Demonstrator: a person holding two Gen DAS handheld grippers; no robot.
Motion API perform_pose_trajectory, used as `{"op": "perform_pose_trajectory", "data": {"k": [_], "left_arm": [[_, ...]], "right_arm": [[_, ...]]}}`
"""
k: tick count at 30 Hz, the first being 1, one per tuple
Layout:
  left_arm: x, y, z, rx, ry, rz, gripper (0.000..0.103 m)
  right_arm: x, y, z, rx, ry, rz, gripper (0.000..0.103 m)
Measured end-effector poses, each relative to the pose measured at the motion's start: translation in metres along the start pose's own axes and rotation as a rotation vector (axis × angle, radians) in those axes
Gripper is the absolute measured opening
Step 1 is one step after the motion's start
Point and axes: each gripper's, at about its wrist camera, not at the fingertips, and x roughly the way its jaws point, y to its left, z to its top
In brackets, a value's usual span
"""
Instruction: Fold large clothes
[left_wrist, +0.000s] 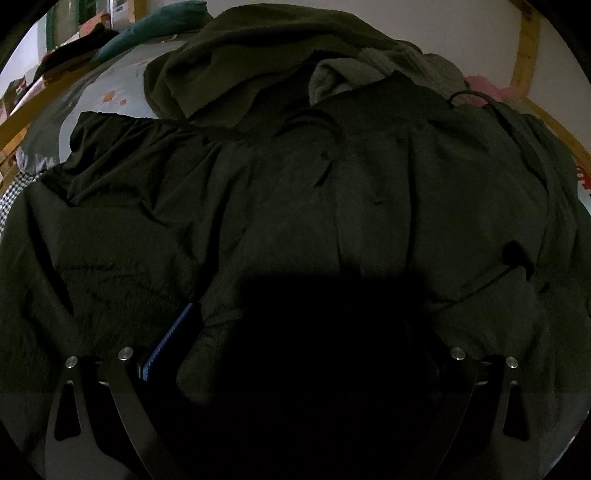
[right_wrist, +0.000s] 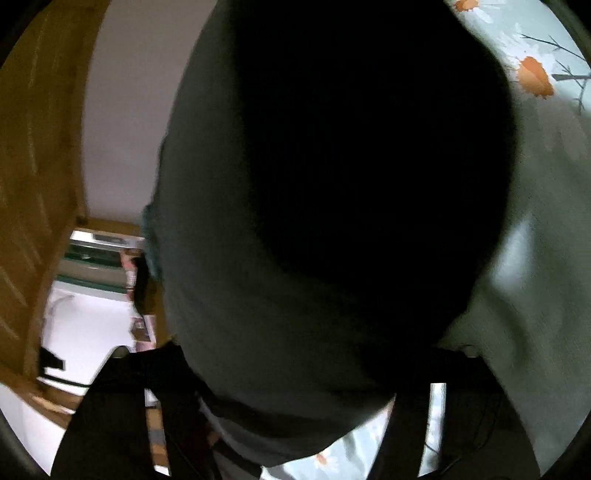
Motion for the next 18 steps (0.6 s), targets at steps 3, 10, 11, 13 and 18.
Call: {"op": "perform_pose_trajectory", "data": {"k": [3, 10, 11, 13, 18], "left_arm": [[-0.004, -0.007, -0.007, 0.021, -0.006, 0.004, 0.099], [-0.01, -0.037, -0.019, 0.079, 0.009, -0.025, 0.099], [-0.011, -0.048, -0.021, 0.09, 0.011, -0.018, 0.099], [-0.011, -0.071, -0.024, 0.112, 0.011, 0.004, 0.099], [-0.011, -0.103, -0.026, 0.134, 0.025, 0.014, 0.099]], "right_arm": [[-0.014, 0.008, -0.013, -0.033, -0.031, 0.057, 0.042], [-0.065, 0.048, -0.046, -0.199, -0.158, 0.029, 0.039], [-0.069, 0.055, -0.047, -0.228, -0.181, 0.003, 0.039], [-0.087, 0.073, -0.039, -0.311, -0.248, -0.065, 0.039], [-0.092, 0.128, -0.064, -0.53, -0.37, -0.175, 0.039]]}}
